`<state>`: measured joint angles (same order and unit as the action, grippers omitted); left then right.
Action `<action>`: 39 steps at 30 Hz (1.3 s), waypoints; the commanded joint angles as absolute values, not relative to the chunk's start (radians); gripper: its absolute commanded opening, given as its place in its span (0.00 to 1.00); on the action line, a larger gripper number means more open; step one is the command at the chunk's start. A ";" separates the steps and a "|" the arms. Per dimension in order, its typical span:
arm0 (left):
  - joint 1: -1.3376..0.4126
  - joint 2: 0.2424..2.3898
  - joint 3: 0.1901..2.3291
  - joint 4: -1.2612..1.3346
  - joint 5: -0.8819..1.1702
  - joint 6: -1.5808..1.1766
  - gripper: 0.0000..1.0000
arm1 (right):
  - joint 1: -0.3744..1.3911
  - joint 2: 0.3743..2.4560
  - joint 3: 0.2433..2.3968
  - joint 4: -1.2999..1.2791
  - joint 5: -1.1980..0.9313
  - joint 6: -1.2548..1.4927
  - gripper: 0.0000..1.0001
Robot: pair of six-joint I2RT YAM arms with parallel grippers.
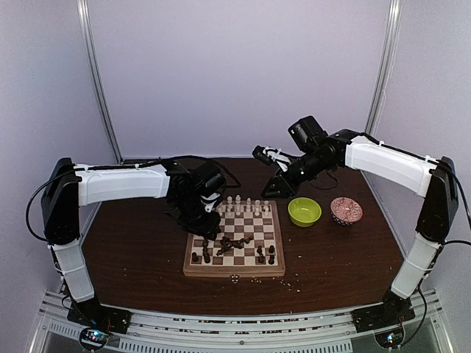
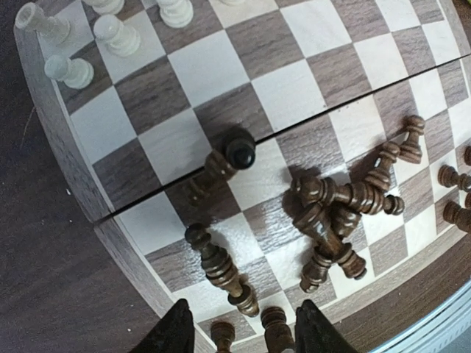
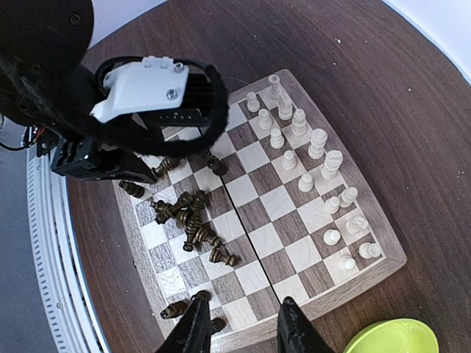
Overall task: Set up the chess pieces on the board
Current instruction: Pick up the chess pile from the chessboard.
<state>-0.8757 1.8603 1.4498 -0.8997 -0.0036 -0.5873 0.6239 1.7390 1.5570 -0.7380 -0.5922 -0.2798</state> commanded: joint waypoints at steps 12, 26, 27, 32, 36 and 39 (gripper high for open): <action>-0.911 1.964 1.462 -0.946 -0.040 -0.609 0.43 | 0.624 1.713 1.546 -0.724 -0.627 -0.285 0.33; -0.884 1.967 1.445 -0.982 -0.114 -0.570 0.33 | 0.624 1.724 1.548 -0.726 -0.627 -0.284 0.32; -0.881 1.964 1.440 -0.980 -0.118 -0.570 0.33 | 0.624 1.725 1.547 -0.726 -0.628 -0.284 0.32; -0.877 1.960 1.428 -0.964 -0.087 -0.539 0.28 | 0.624 1.733 1.549 -0.727 -0.632 -0.282 0.32; -0.877 1.958 1.416 -0.949 -0.061 -0.504 0.25 | 0.624 1.740 1.553 -0.732 -0.637 -0.282 0.31; -0.877 1.956 1.412 -0.950 -0.058 -0.480 0.24 | 0.624 1.744 1.554 -0.733 -0.640 -0.281 0.31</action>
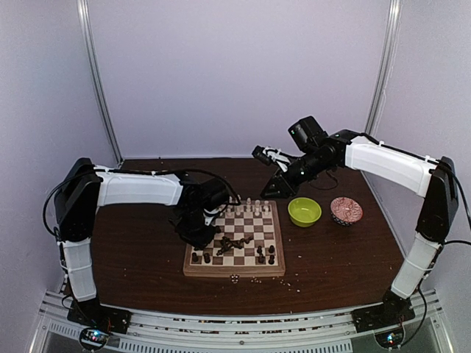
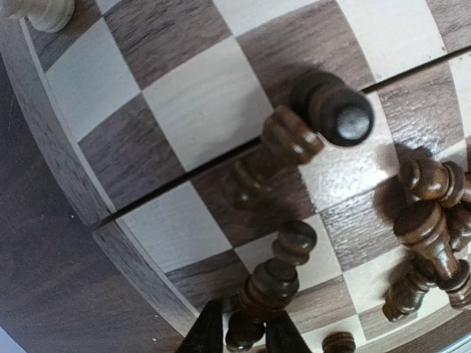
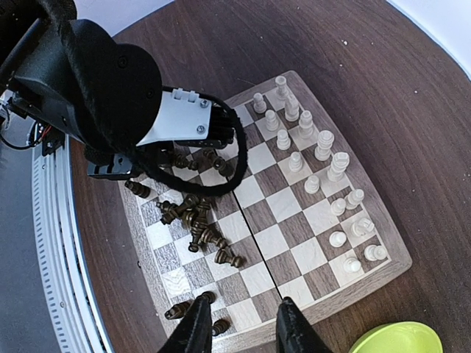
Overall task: Set up the chess pieces on the board
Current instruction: Pick up the chess pile from the chessboard.
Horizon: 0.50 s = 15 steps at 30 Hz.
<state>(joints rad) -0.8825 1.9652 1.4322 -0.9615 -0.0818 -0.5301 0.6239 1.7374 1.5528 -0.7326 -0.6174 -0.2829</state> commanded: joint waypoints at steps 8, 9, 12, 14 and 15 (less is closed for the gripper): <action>-0.877 1.935 1.391 -0.963 -0.056 -0.443 0.25 | 0.624 1.751 1.554 -0.733 -0.645 -0.278 0.31; -0.877 1.933 1.390 -0.963 -0.057 -0.439 0.24 | 0.624 1.752 1.554 -0.733 -0.648 -0.277 0.31; -0.877 1.932 1.390 -0.963 -0.056 -0.429 0.21 | 0.624 1.757 1.555 -0.735 -0.653 -0.275 0.31; -0.877 1.933 1.390 -0.962 -0.050 -0.423 0.19 | 0.624 1.760 1.555 -0.734 -0.654 -0.275 0.31; -0.877 1.932 1.389 -0.962 -0.047 -0.419 0.17 | 0.624 1.760 1.555 -0.735 -0.655 -0.275 0.31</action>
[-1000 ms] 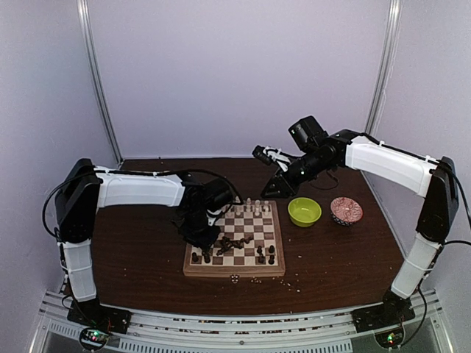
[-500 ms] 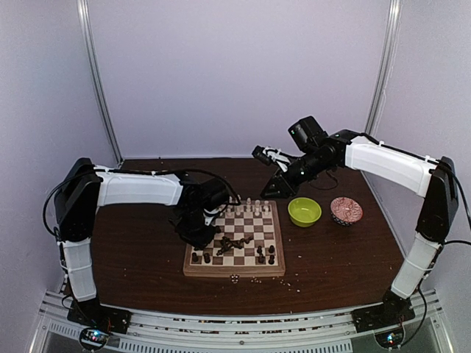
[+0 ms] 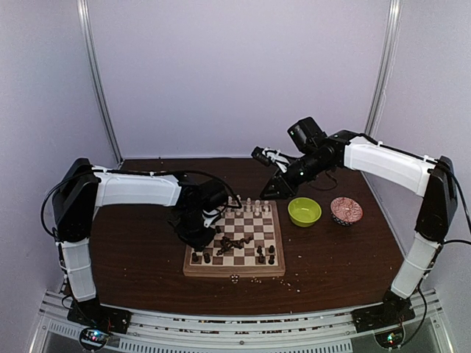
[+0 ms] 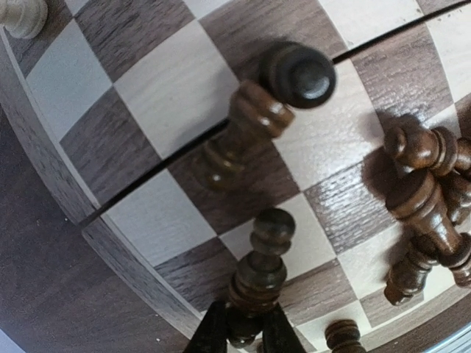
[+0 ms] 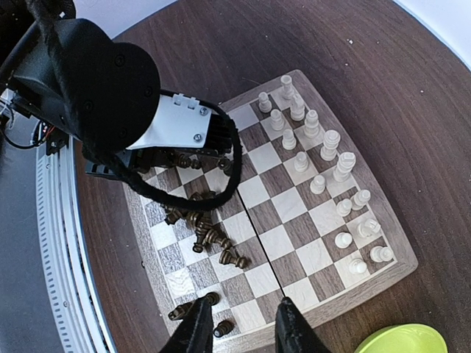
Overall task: Set up the chess pieces on the board
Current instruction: Pick up the chess pile from the chessboard.
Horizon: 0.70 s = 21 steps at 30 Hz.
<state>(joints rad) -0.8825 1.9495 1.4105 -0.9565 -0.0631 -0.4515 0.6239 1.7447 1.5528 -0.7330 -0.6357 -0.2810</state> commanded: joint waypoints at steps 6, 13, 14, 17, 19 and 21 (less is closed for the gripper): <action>-0.877 1.926 1.386 -0.962 -0.038 -0.381 0.12 | 0.625 1.765 1.557 -0.735 -0.655 -0.276 0.30; -0.877 1.920 1.398 -0.962 -0.058 -0.332 0.22 | 0.624 1.775 1.560 -0.736 -0.660 -0.271 0.30; -0.877 1.918 1.397 -0.962 -0.055 -0.328 0.22 | 0.624 1.776 1.560 -0.736 -0.660 -0.270 0.30; -0.877 1.906 1.391 -0.957 -0.046 -0.309 0.22 | 0.625 1.778 1.561 -0.736 -0.659 -0.270 0.30; -0.877 1.895 1.385 -0.950 -0.046 -0.299 0.23 | 0.624 1.781 1.562 -0.736 -0.660 -0.268 0.30; -0.877 1.893 1.384 -0.950 -0.045 -0.286 0.23 | 0.624 1.784 1.562 -0.738 -0.661 -0.268 0.30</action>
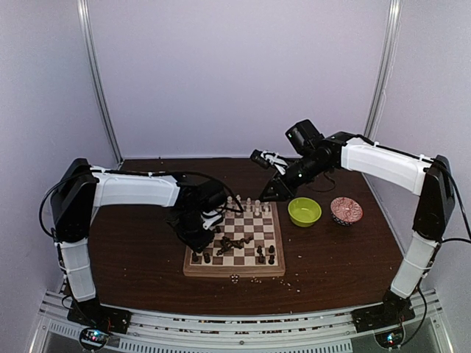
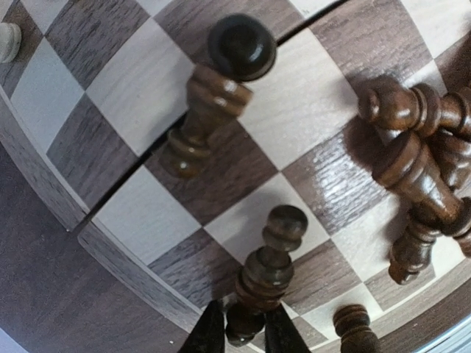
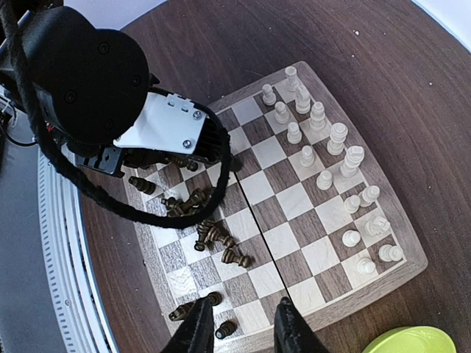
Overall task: Set up the chess pieces on the board
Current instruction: Pick up the chess pile from the chessboard.
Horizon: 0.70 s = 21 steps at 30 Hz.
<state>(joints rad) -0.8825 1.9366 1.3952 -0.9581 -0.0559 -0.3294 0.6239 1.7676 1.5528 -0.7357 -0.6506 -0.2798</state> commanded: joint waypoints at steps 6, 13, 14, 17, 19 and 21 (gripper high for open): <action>-0.877 1.906 1.383 -0.933 -0.026 -0.253 0.15 | 0.624 1.793 1.566 -0.739 -0.661 -0.268 0.29; -0.877 1.867 1.382 -0.874 -0.037 -0.177 0.02 | 0.624 1.795 1.569 -0.739 -0.666 -0.262 0.28; -0.877 1.854 1.380 -0.862 -0.045 -0.165 0.01 | 0.624 1.793 1.570 -0.738 -0.668 -0.259 0.28; -0.875 1.812 1.376 -0.831 -0.057 -0.121 0.00 | 0.624 1.789 1.582 -0.738 -0.664 -0.251 0.28; -0.870 1.788 1.381 -0.818 -0.073 -0.103 0.00 | 0.624 1.786 1.594 -0.741 -0.666 -0.241 0.28; -0.869 1.764 1.379 -0.802 -0.077 -0.081 0.00 | 0.624 1.791 1.603 -0.740 -0.676 -0.222 0.30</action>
